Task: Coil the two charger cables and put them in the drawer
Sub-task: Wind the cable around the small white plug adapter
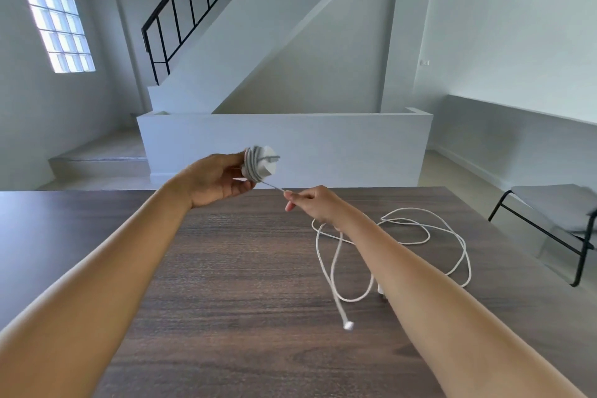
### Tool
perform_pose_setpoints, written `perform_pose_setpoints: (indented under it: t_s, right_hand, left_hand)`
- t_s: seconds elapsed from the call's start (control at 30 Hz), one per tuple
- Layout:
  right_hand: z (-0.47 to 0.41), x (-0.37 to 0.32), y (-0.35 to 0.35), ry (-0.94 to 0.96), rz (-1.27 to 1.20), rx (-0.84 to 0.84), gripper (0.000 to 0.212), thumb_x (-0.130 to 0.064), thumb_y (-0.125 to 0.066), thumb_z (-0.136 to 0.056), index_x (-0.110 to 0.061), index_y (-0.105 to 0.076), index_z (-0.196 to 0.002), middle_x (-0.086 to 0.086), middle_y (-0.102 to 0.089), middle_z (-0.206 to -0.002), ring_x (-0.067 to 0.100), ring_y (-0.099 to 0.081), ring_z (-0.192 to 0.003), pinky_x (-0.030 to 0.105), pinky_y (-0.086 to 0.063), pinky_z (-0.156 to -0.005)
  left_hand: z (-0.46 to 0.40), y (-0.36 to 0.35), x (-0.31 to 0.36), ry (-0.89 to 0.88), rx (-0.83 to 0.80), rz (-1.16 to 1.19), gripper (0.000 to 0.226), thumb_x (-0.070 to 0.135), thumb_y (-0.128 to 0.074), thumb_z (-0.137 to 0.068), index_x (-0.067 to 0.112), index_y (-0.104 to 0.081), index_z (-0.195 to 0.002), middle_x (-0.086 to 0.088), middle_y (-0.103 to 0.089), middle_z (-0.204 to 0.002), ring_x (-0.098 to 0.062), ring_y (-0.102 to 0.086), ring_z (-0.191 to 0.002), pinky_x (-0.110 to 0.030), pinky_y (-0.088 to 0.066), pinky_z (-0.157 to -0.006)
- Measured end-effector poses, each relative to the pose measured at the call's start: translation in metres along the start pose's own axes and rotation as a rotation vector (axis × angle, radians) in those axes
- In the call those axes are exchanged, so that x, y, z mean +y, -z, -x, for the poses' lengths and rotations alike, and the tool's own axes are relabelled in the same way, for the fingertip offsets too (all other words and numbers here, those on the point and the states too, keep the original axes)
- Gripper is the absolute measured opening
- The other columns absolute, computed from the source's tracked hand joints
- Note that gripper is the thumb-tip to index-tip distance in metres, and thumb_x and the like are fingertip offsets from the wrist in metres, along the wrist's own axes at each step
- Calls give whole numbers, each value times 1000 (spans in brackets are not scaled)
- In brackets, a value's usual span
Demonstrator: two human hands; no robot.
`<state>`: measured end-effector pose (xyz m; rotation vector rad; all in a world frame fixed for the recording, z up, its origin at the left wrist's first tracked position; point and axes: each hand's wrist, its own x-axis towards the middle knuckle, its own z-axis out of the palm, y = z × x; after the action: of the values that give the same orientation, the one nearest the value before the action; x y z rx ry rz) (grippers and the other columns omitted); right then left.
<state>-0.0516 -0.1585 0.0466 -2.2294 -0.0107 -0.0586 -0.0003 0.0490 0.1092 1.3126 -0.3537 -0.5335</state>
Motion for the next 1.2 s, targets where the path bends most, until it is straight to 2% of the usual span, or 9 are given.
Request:
perform_pose_setpoints:
  t_s: [0.03,0.07,0.23,0.5,0.6,0.73,0.9,1.0,1.2]
  right_hand:
    - [-2,3,3,-13,7,22,47,-61,-53,-87,-20,-76,-83,2,-51,-56,11,-28,-67,29,-38,-69]
    - [-3,6,7,-19,20,43,48,-62,-56,-84,-19,-76,-79,1,-55,-56,32,-67,-84,29,-39,-70]
    - [-3,8,26,-8,95,121,43,-53,-71,-77,-11,-72,-70,-6,-46,-52,9,-39,-50,23,-35,-55]
    - [6,-32,22,96,170,135,32,-37,-63,-88,-13,-70,-68,-10,-41,-36,5,-35,-41,23,-32,-49]
    - [10,-40,12,108,166,91,31,-31,-56,-93,-15,-71,-72,-10,-48,-46,9,-39,-46,25,-34,-53]
    - [16,-39,4,78,106,-8,32,-30,-49,-97,-15,-71,-80,-9,-49,-59,8,-39,-50,22,-33,-53]
    - [21,-34,-10,53,164,-198,35,-32,-41,-102,-13,-71,-100,-5,-51,-69,9,-48,-64,25,-41,-64]
    - [18,-28,-18,54,210,-243,36,-29,-39,-102,-8,-68,-108,0,-54,-69,14,-54,-67,25,-45,-62]
    - [6,-7,-11,3,167,-177,30,-22,-46,-100,-3,-68,-92,4,-64,-70,14,-63,-60,23,-55,-60]
  left_hand:
    - [4,4,2,42,-97,-88,24,24,-51,-93,4,-63,-97,-10,-61,-85,-16,-60,-69,-22,-56,-58]
    - [8,6,5,98,-209,-188,28,29,-60,-87,3,-66,-97,-10,-63,-84,-15,-61,-67,-22,-56,-59]
    - [13,-2,13,393,-442,-905,49,36,-66,-85,-8,-66,-105,-11,-62,-84,-14,-55,-67,-21,-49,-62]
    - [-13,-10,-21,115,193,-1599,40,31,-49,-95,4,-55,-65,-6,-53,-63,-18,-49,-60,-24,-38,-56]
    - [-14,-19,-26,-150,481,-1698,32,16,-38,-97,-3,-60,-84,-20,-60,-86,-33,-55,-87,-37,-45,-71]
    - [-22,-6,-28,-367,777,-1292,36,19,-35,-97,-5,-58,-83,-21,-49,-88,-36,-52,-77,-39,-44,-66]
    - [-34,4,-27,-194,873,-517,36,29,-48,-94,10,-50,-63,-8,-54,-62,-22,-52,-55,-27,-41,-54]
    - [-36,-1,-23,-101,692,40,13,15,-54,-94,8,-59,-84,-7,-65,-82,-15,-63,-69,-27,-55,-67]
    - [-22,1,-15,-56,343,265,17,18,-53,-96,4,-61,-91,-9,-61,-85,-15,-58,-74,-22,-56,-54]
